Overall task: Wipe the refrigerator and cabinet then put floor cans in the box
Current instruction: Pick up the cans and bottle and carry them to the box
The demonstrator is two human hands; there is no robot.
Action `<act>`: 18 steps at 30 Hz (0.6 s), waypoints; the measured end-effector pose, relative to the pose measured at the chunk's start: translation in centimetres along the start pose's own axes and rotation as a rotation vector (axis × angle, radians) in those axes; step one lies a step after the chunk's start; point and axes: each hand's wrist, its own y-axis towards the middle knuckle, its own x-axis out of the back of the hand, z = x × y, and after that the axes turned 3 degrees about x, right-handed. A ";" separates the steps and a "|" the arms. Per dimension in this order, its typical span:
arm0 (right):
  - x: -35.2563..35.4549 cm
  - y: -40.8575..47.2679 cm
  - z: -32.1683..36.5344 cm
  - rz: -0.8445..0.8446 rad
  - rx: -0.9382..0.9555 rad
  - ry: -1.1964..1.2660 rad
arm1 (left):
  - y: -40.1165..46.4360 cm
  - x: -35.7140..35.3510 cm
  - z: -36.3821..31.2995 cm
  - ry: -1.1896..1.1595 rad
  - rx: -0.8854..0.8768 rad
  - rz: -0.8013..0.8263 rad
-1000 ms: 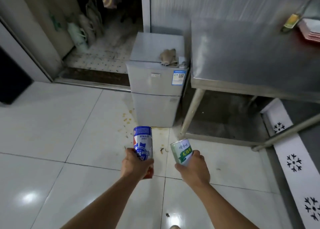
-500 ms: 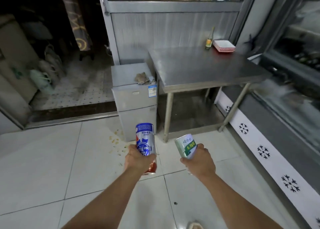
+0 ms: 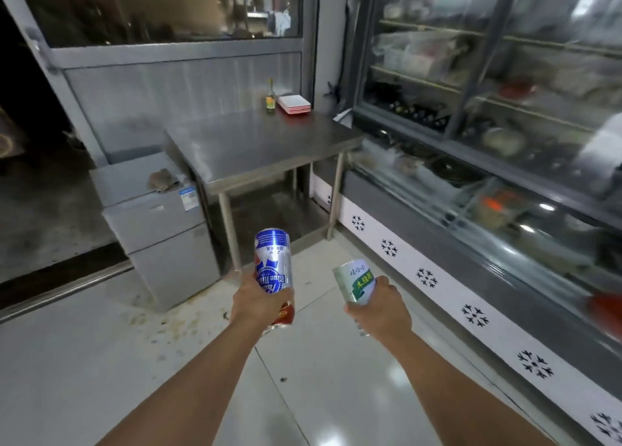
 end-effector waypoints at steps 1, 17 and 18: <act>1.1 -0.8 -1.7 -0.009 -0.027 0.028 | -1.3 -1.4 -0.3 0.004 -0.019 0.033; 19.3 -25.0 -35.9 -0.329 -0.543 0.210 | -34.2 -27.6 -1.1 0.182 -0.253 0.579; 20.5 -26.6 -37.9 -0.358 -0.579 0.211 | -36.3 -29.2 -1.2 0.198 -0.271 0.617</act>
